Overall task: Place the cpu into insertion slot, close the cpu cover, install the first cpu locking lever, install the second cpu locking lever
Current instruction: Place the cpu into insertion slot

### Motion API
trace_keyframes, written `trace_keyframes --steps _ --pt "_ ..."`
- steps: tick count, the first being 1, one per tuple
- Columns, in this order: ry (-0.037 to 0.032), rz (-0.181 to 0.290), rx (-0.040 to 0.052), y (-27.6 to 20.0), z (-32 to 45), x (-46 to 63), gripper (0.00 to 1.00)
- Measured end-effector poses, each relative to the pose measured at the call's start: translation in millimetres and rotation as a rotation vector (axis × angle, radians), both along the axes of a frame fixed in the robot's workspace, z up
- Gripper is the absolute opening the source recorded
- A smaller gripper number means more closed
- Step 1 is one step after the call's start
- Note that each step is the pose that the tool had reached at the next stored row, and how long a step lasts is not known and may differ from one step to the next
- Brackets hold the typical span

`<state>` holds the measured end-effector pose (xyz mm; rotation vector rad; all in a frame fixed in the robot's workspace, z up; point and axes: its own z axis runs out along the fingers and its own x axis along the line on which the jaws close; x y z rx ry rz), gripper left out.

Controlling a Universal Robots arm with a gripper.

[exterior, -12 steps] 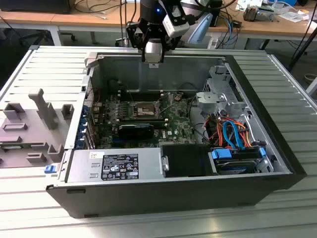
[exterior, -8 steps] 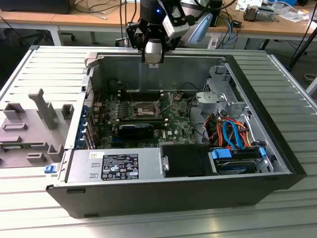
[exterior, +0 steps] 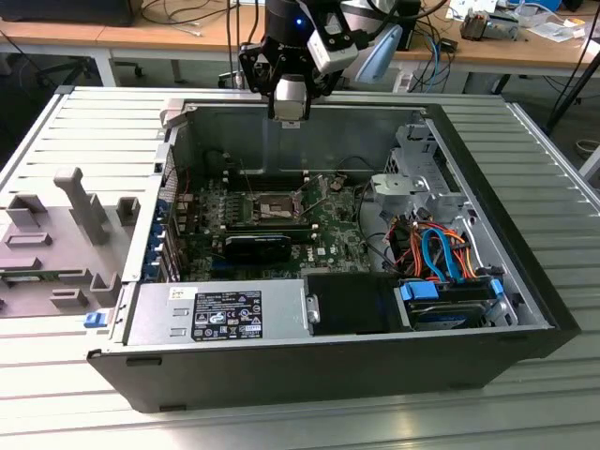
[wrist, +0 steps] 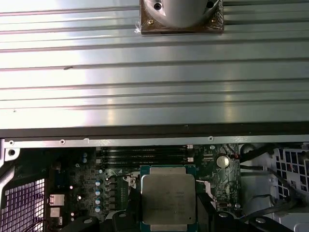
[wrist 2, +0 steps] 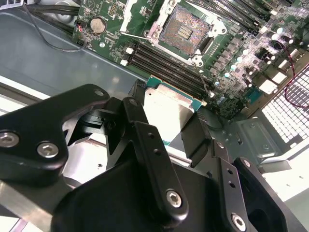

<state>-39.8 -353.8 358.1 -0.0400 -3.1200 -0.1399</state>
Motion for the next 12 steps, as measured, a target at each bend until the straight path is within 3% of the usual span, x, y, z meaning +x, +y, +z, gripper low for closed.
trace_keyframes --steps 12 --pt "0.0 0.0 0.0 0.0 -2.9 -1.0 0.54"
